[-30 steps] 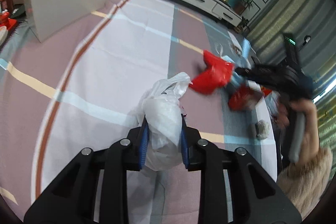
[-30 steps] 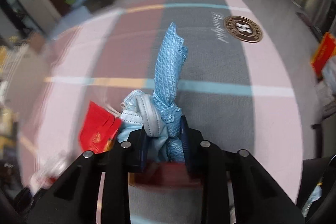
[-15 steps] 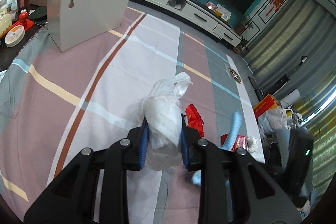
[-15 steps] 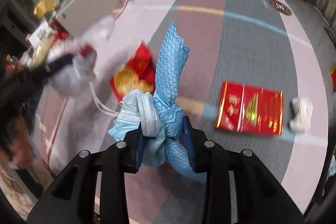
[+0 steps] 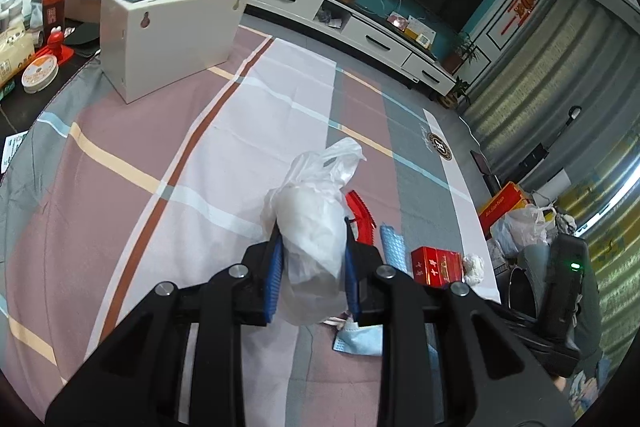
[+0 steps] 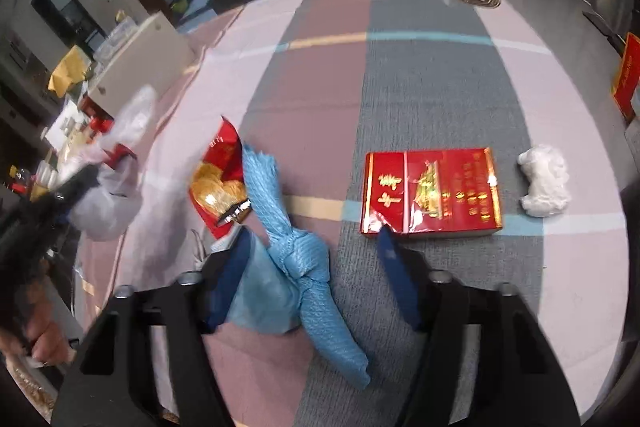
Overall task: Collect trash
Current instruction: 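Carry the white bag and blue cloth over the black bin and open both grippers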
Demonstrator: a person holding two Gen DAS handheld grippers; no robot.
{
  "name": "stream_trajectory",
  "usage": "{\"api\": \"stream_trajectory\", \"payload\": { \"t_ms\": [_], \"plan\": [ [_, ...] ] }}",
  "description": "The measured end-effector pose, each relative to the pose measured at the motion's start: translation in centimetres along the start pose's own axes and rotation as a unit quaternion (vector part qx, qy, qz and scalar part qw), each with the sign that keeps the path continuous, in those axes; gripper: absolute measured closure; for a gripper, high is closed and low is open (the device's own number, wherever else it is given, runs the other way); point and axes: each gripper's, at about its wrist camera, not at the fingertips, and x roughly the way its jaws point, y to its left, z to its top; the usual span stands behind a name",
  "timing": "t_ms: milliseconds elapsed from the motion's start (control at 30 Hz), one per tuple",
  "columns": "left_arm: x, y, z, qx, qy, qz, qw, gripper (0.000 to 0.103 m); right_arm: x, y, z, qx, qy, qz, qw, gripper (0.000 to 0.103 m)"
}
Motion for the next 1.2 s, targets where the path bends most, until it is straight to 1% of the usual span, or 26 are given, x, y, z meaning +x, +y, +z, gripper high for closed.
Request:
{"api": "stream_trajectory", "payload": {
  "t_ms": [33,100,133,167,233,300,333,400,467,567,600,667,700,767,800,867,933,967,1000,1067,1100,1133,1200],
  "plan": [
    [-0.1,-0.4,-0.1,0.005,-0.002,0.000,1.0000,0.076,0.8,-0.2,-0.1,0.009,0.015,0.012,1.000,0.060],
    [-0.2,-1.0,-0.3,0.011,-0.004,-0.002,0.9999,0.076,1.8,-0.4,-0.1,0.016,0.033,0.032,0.999,0.064],
    [-0.2,-1.3,-0.4,0.015,-0.005,-0.004,0.9999,0.076,2.1,-0.4,-0.2,0.016,0.036,0.045,0.998,0.068],
    [-0.4,-1.7,-0.5,0.022,-0.007,-0.005,0.9997,0.076,2.4,-0.3,-0.2,0.014,0.039,0.056,0.998,0.068],
    [-0.7,-2.4,-0.8,0.033,-0.014,-0.002,0.9994,0.076,2.2,-0.2,-0.3,0.010,0.033,0.054,0.998,0.072],
    [-0.9,-3.2,-1.1,0.044,-0.018,-0.001,0.9989,0.076,1.9,-0.5,-0.3,0.015,0.028,0.062,0.998,0.073],
    [-0.9,-3.5,-1.3,0.048,-0.018,-0.002,0.9987,0.076,1.6,-0.7,-0.3,0.019,0.020,0.064,0.998,0.074],
    [-1.4,-4.5,-1.5,0.058,-0.026,-0.007,0.9980,0.076,0.2,-0.8,-0.1,0.017,0.003,0.051,0.999,0.074],
    [-2.0,-5.7,-1.9,0.064,-0.041,-0.005,0.9971,0.076,-2.8,-1.3,0.2,0.010,-0.046,0.063,0.997,0.074],
    [-2.0,-8.1,-2.6,0.081,-0.052,-0.007,0.9953,0.076,-5.8,-2.8,0.4,0.017,-0.092,0.068,0.993,0.074],
    [-1.9,-9.1,-2.8,0.091,-0.054,-0.008,0.9944,0.076,-7.0,-3.8,0.4,0.027,-0.113,0.065,0.991,0.074],
    [-1.8,-11.3,-3.3,0.109,-0.059,-0.014,0.9922,0.076,-8.6,-5.5,0.6,0.049,-0.134,0.042,0.989,0.073],
    [-1.7,-12.6,-3.5,0.117,-0.062,-0.019,0.9910,0.076,-10.1,-6.7,0.6,0.060,-0.159,0.034,0.985,0.073],
    [-1.3,-15.1,-3.8,0.129,-0.064,-0.035,0.9889,0.076,-11.9,-8.1,0.4,0.074,-0.187,0.022,0.979,0.073],
    [-1.1,-16.5,-4.0,0.136,-0.064,-0.046,0.9875,0.076,-13.5,-9.4,0.1,0.089,-0.210,0.004,0.974,0.073],
    [-0.7,-19.0,-4.6,0.153,-0.064,-0.064,0.9841,0.076,-15.6,-11.4,-0.8,0.114,-0.241,-0.031,0.963,0.073],
    [-0.2,-21.4,-5.3,0.171,-0.063,-0.080,0.9801,0.076,-17.2,-13.4,-1.8,0.142,-0.264,-0.045,0.953,0.073],
    [0.2,-22.9,-5.8,0.183,-0.060,-0.091,0.9772,0.076,-17.7,-14.4,-2.2,0.155,-0.271,-0.046,0.949,0.073],
    [0.6,-24.1,-6.3,0.192,-0.056,-0.102,0.9745,0.076,-18.7,-15.9,-3.1,0.177,-0.283,-0.058,0.941,0.073],
    [1.4,-26.4,-7.4,0.206,-0.049,-0.130,0.9686,0.076,-19.7,-17.7,-4.1,0.201,-0.296,-0.083,0.930,0.073],
    [1.7,-27.1,-7.7,0.209,-0.046,-0.140,0.9667,0.076,-20.4,-18.9,-5.0,0.218,-0.303,-0.097,0.923,0.073],
    [2.1,-28.1,-8.3,0.213,-0.041,-0.151,0.9644,0.076,-20.8,-19.8,-5.5,0.231,-0.306,-0.100,0.918,0.073],
    [3.4,-30.3,-9.5,0.220,-0.019,-0.182,0.9582,0.076,-21.3,-22.0,-6.9,0.264,-0.313,-0.094,0.907,0.073]
  ]
}}
